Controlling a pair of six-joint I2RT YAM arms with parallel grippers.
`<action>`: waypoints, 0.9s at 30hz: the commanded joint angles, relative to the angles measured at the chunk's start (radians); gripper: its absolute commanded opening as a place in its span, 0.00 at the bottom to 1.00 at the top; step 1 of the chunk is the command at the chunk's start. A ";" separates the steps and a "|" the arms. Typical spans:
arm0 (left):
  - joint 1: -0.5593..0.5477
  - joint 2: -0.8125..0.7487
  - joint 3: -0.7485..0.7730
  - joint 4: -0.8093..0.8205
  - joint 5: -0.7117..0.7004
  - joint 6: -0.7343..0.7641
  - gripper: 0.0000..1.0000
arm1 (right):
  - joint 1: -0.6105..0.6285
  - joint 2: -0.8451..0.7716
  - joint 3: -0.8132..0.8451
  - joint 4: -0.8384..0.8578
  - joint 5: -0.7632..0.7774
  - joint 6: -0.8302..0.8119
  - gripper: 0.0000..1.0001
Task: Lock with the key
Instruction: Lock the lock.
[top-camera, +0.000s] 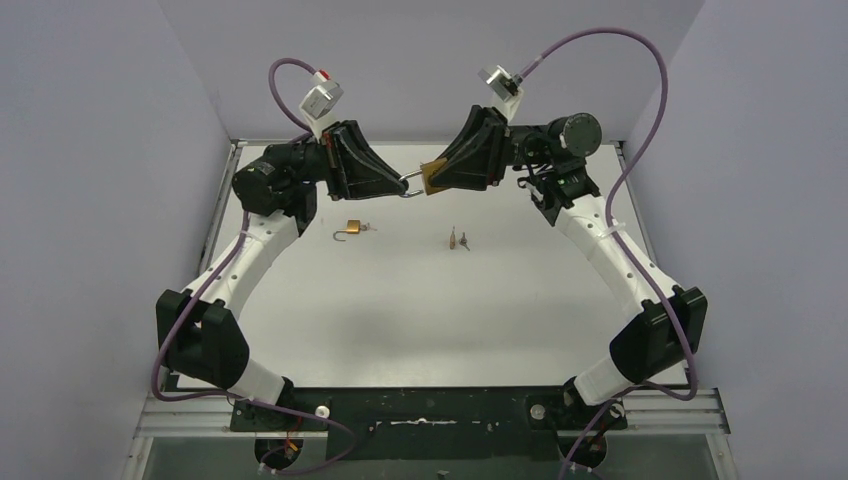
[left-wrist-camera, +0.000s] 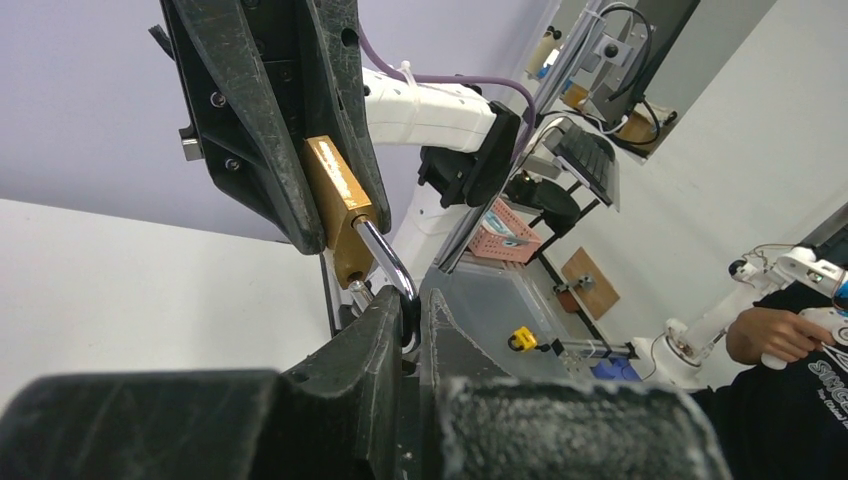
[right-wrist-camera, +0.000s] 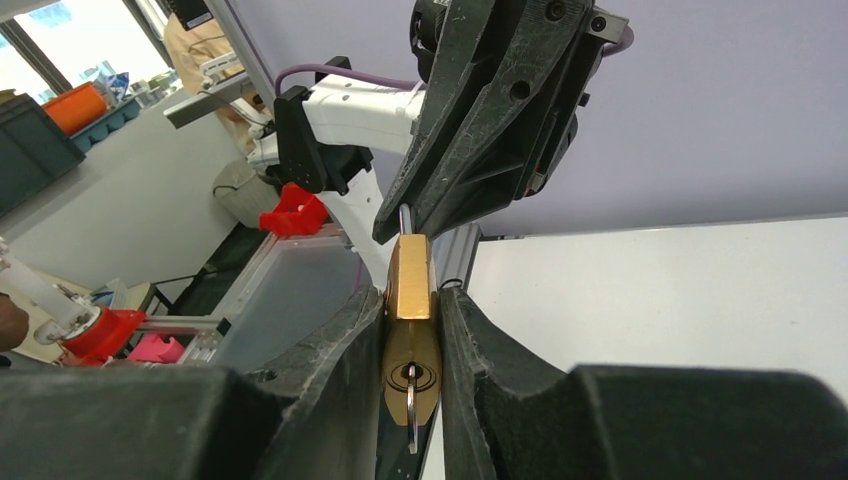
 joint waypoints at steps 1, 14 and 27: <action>-0.058 -0.010 0.051 0.047 -0.062 -0.024 0.00 | 0.016 -0.028 0.023 -0.138 0.122 -0.157 0.00; -0.079 0.021 0.069 0.047 -0.100 -0.032 0.00 | 0.060 -0.041 0.022 -0.227 0.159 -0.263 0.00; -0.117 0.058 0.038 0.047 -0.138 0.060 0.00 | 0.139 -0.016 0.056 -0.265 0.195 -0.307 0.00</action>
